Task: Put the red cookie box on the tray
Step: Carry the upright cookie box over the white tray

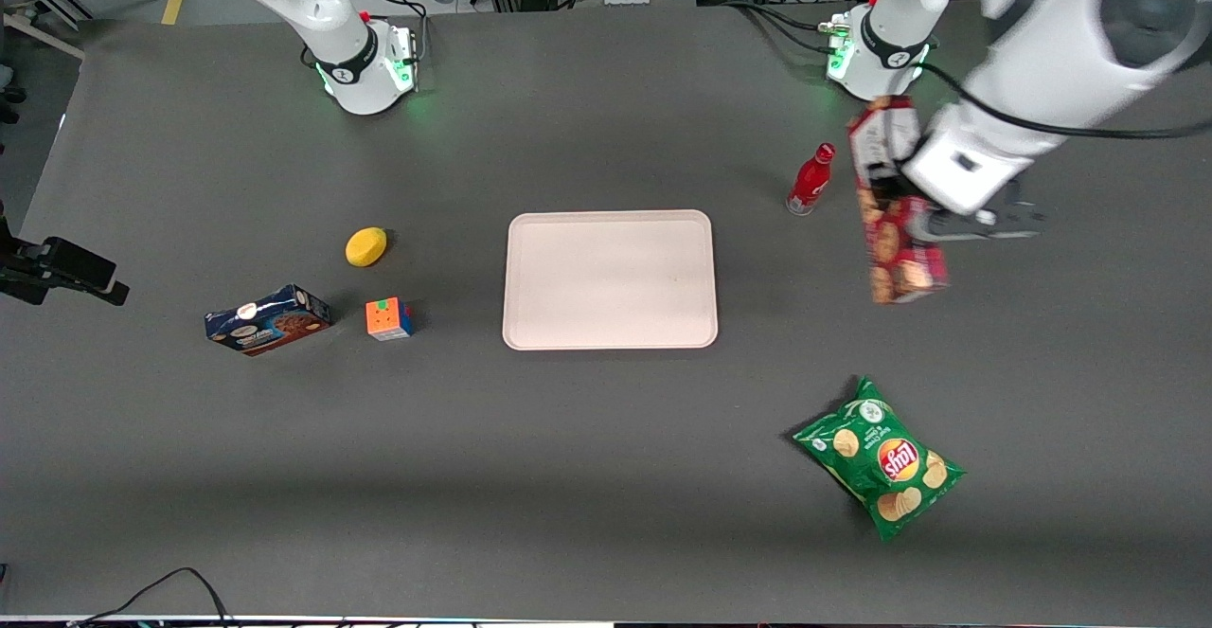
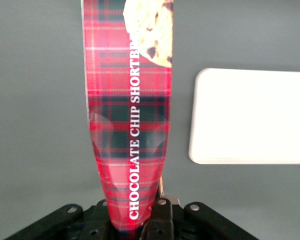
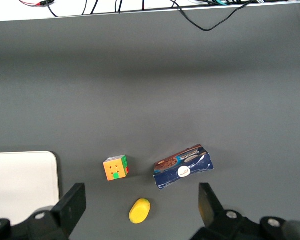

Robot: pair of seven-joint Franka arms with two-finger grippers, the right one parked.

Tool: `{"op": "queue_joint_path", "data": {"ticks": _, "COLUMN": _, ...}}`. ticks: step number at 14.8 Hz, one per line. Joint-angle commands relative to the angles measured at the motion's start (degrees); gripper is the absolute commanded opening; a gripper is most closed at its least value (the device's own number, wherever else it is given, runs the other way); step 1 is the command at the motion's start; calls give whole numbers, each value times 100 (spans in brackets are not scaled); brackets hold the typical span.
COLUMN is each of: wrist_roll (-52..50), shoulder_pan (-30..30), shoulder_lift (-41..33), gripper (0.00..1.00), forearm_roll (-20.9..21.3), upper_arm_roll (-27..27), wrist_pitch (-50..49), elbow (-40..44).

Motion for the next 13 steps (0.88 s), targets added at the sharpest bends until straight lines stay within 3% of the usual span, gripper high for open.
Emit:
{"op": "queue_joint_path", "data": {"ticks": 1, "wrist_roll": -792, "shoulder_pan": 7, "shoulder_lift": -2, "gripper": 0, "forearm_roll": -187, "upper_arm_roll": -875, "wrist_pitch": 373, "elbow": 40}}
{"op": "queue_joint_path", "data": {"ticks": 5, "wrist_roll": -2137, "shoulder_pan": -11, "shoulder_lift": 42, "gripper": 0, "forearm_roll": -73, "upper_arm_roll": -2072, "wrist_pitch": 1269, "elbow": -425}}
{"op": "queue_joint_path", "data": {"ticks": 9, "wrist_roll": -2541, "shoulder_pan": -46, "shoulder_lift": 138, "gripper": 0, "forearm_roll": 181, "upper_arm_roll": -2547, "wrist_pitch": 2446, "elbow": -1277}}
{"op": "queue_joint_path", "data": {"ticks": 13, "wrist_roll": -3673, "shoulder_pan": -238, "shoulder_lift": 1050, "gripper": 0, "forearm_roll": 1505, "upper_arm_roll": -2715, "wrist_pitch": 3309, "elbow": -1578}}
